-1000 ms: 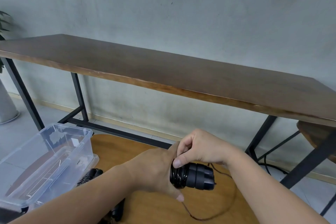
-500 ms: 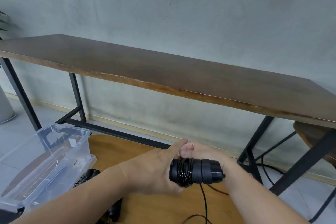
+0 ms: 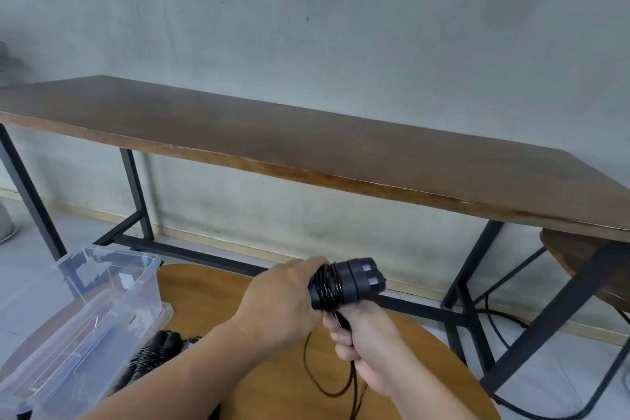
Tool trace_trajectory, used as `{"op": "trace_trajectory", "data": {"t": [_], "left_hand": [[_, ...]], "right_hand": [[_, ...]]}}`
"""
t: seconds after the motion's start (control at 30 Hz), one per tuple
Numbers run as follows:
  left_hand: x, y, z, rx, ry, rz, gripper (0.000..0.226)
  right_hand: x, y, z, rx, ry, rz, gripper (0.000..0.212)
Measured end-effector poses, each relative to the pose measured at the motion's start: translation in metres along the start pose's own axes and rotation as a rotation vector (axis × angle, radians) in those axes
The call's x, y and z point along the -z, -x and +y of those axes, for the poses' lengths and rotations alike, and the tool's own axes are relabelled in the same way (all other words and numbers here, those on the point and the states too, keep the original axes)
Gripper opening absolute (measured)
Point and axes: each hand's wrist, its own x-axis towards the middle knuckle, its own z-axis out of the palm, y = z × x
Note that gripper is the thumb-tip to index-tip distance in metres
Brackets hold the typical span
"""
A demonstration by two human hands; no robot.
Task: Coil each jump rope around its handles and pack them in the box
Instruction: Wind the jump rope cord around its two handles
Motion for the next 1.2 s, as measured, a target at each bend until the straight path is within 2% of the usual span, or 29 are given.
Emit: {"op": "trace_trajectory", "data": {"t": [0.07, 0.17, 0.37, 0.57, 0.7, 0.8, 0.9, 1.07, 1.2], "left_hand": [[0.000, -0.004, -0.004, 0.040, -0.056, 0.027, 0.037], [-0.005, -0.006, -0.005, 0.054, -0.191, -0.003, 0.044], [-0.011, -0.007, -0.007, 0.078, -0.373, -0.048, 0.029], [-0.017, -0.006, -0.004, 0.109, -0.470, -0.101, 0.026], [-0.020, -0.003, -0.003, 0.016, -0.550, -0.145, 0.024], [-0.019, -0.001, -0.003, -0.060, -0.548, -0.163, 0.023], [-0.017, 0.000, -0.001, -0.183, -0.560, -0.244, 0.027], [-0.008, 0.004, -0.002, -0.214, -0.288, -0.257, 0.048], [-0.002, 0.005, -0.002, -0.214, -0.129, -0.314, 0.064]], "right_hand": [[-0.004, 0.004, 0.002, 0.003, 0.158, 0.001, 0.024], [-0.010, 0.011, -0.001, 0.086, 0.552, 0.064, 0.030], [-0.016, 0.022, -0.014, 0.145, 1.068, 0.092, 0.041], [-0.035, 0.029, -0.013, 0.197, 1.359, 0.065, 0.027], [-0.037, 0.031, -0.038, 0.233, 1.593, 0.046, 0.019], [-0.039, 0.030, -0.060, 0.308, 1.749, 0.017, 0.023], [-0.038, 0.024, -0.082, 0.374, 1.797, -0.075, 0.017], [-0.013, 0.005, -0.109, 0.210, 1.385, -0.260, 0.025], [-0.002, -0.013, -0.108, 0.188, 1.226, -0.354, 0.024]]}}
